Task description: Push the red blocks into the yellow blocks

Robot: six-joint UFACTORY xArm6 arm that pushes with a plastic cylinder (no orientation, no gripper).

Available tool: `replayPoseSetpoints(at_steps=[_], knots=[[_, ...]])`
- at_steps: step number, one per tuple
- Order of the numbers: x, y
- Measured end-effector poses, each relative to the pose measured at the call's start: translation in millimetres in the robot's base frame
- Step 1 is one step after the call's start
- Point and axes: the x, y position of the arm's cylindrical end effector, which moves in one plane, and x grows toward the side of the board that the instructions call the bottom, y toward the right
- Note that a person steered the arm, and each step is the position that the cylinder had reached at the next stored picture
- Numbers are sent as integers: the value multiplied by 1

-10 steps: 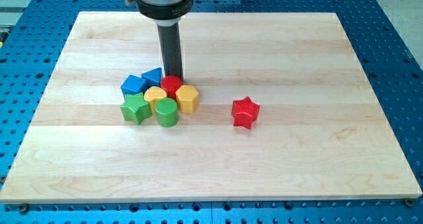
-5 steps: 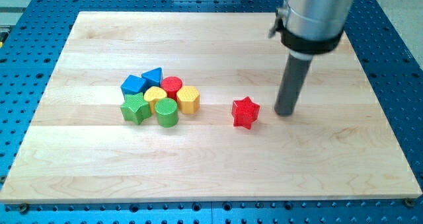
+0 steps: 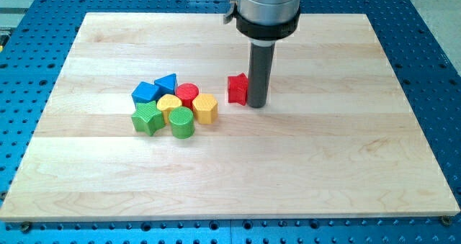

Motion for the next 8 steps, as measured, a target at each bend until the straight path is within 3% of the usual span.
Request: replayPoseSetpoints(at_steps=[4,6,8], knots=[[-61,-24],[-52,-17],[-44,-57]])
